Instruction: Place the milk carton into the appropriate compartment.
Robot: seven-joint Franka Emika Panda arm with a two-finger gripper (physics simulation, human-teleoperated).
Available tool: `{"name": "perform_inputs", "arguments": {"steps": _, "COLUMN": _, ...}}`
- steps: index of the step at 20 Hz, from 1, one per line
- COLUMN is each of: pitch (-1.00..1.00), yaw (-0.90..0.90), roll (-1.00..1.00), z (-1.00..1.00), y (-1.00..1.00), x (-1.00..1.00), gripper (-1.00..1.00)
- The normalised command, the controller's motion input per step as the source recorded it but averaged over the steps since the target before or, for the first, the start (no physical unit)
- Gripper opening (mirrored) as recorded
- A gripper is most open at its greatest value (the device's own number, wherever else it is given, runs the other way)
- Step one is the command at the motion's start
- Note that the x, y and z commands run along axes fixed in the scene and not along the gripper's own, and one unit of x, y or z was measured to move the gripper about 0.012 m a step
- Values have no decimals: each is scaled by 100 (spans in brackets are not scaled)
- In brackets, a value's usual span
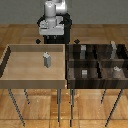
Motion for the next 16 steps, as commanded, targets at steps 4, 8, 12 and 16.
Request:
{"name": "perform_inputs", "arguments": {"steps": 4, "pitch": 0, "yaw": 0, "roll": 0, "z": 0, "y": 0, "x": 0, "gripper": 100}}
{"name": "perform_inputs", "arguments": {"steps": 8, "pitch": 0, "yaw": 0, "roll": 0, "z": 0, "y": 0, "x": 0, "gripper": 100}}
{"name": "perform_inputs", "arguments": {"steps": 12, "pitch": 0, "yaw": -15, "roll": 0, "z": 0, "y": 0, "x": 0, "gripper": 100}}
{"name": "perform_inputs", "arguments": {"steps": 16, "pitch": 0, "yaw": -98, "roll": 0, "z": 0, "y": 0, "x": 0, "gripper": 100}}
